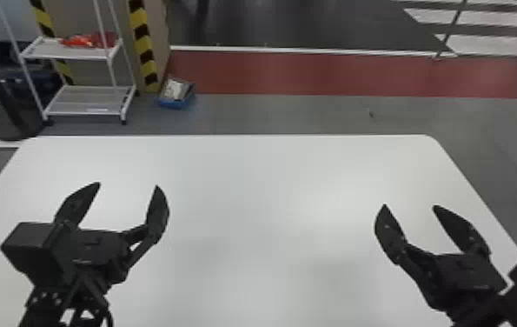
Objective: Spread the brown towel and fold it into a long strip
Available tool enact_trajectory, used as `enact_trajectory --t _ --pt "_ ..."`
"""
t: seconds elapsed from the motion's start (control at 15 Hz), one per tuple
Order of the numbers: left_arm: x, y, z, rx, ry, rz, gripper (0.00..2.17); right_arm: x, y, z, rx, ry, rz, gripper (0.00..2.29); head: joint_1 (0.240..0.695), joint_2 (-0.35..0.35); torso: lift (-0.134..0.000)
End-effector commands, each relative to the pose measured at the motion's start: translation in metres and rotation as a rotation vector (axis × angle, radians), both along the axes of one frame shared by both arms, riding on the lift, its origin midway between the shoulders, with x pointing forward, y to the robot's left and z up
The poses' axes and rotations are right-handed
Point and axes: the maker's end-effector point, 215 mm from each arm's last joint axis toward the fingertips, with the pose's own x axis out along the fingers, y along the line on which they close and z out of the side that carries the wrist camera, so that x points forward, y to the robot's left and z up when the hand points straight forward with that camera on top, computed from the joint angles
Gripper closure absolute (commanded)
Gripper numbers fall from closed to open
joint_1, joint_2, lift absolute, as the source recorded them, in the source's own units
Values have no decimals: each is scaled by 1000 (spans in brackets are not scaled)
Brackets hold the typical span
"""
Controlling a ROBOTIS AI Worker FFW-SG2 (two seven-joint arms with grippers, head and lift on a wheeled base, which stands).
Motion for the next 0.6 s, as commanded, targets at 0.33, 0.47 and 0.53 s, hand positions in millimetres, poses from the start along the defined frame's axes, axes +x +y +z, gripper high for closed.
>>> enact_trajectory --t 0.33,0.47,0.53 --pt "-1 0 1 0 -2 0 39 -1 6 9 -2 -20 17 87 695 -52 -117" --pt "-3 0 2 1 -4 -2 39 -1 7 8 0 -17 19 87 695 -49 -117" --pt "-3 0 2 2 -4 -2 39 -1 8 7 3 -14 20 87 695 -48 -117"
